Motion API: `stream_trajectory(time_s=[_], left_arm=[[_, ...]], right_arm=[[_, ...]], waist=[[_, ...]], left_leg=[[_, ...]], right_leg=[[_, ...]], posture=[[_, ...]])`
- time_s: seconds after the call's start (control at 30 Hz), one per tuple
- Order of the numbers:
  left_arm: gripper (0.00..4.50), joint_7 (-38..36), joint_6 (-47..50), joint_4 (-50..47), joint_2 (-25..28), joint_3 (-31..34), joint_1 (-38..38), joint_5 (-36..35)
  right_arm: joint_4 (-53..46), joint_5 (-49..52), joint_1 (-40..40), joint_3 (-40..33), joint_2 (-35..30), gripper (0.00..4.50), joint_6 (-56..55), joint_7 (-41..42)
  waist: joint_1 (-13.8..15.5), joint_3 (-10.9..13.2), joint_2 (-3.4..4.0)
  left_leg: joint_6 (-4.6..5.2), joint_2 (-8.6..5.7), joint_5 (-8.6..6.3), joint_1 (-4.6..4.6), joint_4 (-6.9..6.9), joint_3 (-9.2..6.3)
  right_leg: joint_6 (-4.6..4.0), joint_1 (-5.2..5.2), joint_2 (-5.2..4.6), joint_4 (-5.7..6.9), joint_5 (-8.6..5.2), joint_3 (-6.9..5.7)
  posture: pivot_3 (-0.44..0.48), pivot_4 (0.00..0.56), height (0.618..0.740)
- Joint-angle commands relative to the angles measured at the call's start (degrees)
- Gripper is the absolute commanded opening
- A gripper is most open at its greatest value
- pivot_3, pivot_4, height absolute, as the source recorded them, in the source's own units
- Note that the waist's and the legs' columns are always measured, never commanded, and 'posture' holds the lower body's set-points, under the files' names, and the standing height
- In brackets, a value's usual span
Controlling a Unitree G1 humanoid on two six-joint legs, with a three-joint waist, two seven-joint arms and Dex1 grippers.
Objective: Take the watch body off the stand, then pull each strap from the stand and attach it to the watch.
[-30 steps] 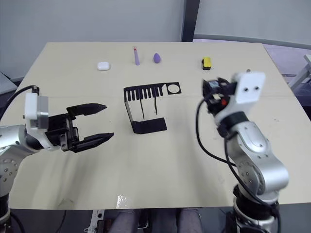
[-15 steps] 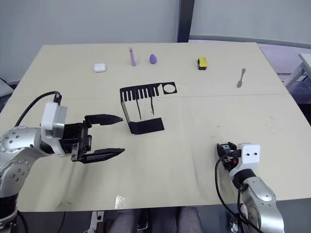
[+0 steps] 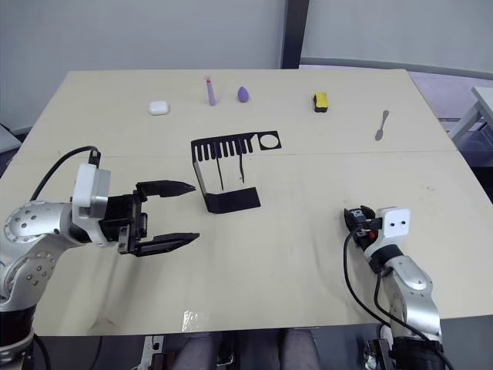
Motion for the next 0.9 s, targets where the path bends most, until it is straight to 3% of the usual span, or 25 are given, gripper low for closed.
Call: stream_trajectory(time_s=[0.03, 0.13, 0.37, 0.57, 0.67, 0.9], left_arm=[[4.5, -2.06, 0.3, -1.02, 2.13, 1.11, 0.87, -0.38], [4.5, -2.58, -0.59, -0.32, 2.83, 1.86, 1.33, 0.35], [4.5, -3.98, -5.03, 2.22, 3.69, 5.71, 7.27, 4.36], [4.5, -0.96, -7.84, 8.89, 3.12, 14.2, 16.59, 9.28], [4.5, 0.64, -10.95, 14.85, 2.64, 18.94, 21.08, 12.8], [4.5, 2.74, -19.93, 25.65, 0.46, 26.33, 28.02, 17.41]], right_arm=[[1.8, -1.8, 0.61, 1.35, -3.5, 3.03, -2.03, 4.83], [-0.37, 2.57, 0.84, -0.76, -6.81, 4.42, -0.2, 9.44], [-10.81, 7.72, 4.11, -6.52, -16.54, 4.47, 5.53, 14.22], [-21.2, 11.37, 16.73, -14.12, -22.6, 4.47, 9.04, 21.39], [-16.64, 7.6, 24.06, -18.42, -23.09, 4.47, 0.5, 26.61], [12.86, 3.2, 21.26, -25.65, -25.1, 4.47, -18.0, 28.53]], waist=[[0.01, 0.0, 0.0], [0.16, 0.01, 0.01], [0.23, 0.04, 0.07], [0.36, 0.02, 0.08], [1.07, 0.01, 0.07], [1.41, -0.04, 0.02]], left_leg=[[0.0, 0.0, 0.0, 0.0, 0.0, 0.0], [0.01, 0.0, -0.01, -0.01, 0.0, 0.01], [0.05, 0.0, -0.02, -0.04, 0.03, 0.01], [-0.15, 0.32, -0.16, -0.04, 0.02, -0.04], [-0.11, 0.31, -0.23, -0.02, 0.03, 0.0], [-0.01, 0.37, -0.72, 0.08, 0.23, 0.55]], right_leg=[[0.0, 0.0, 0.0, 0.0, 0.0, 0.0], [0.0, -0.02, 0.0, -0.02, 0.0, -0.01], [0.0, -0.02, -0.05, -0.02, 0.0, -0.02], [-0.18, -0.02, -0.07, -0.12, -0.08, -0.07], [-0.21, -0.02, -0.05, -0.32, -0.1, -0.2], [-0.27, 0.01, -0.23, -0.84, 0.28, -0.19]], posture=[[0.0, 0.15, 0.74], [0.0, 0.15, 0.74], [0.0, 0.15, 0.74], [0.0, 0.15, 0.74], [0.0, 0.15, 0.74], [0.0, 0.15, 0.74]])
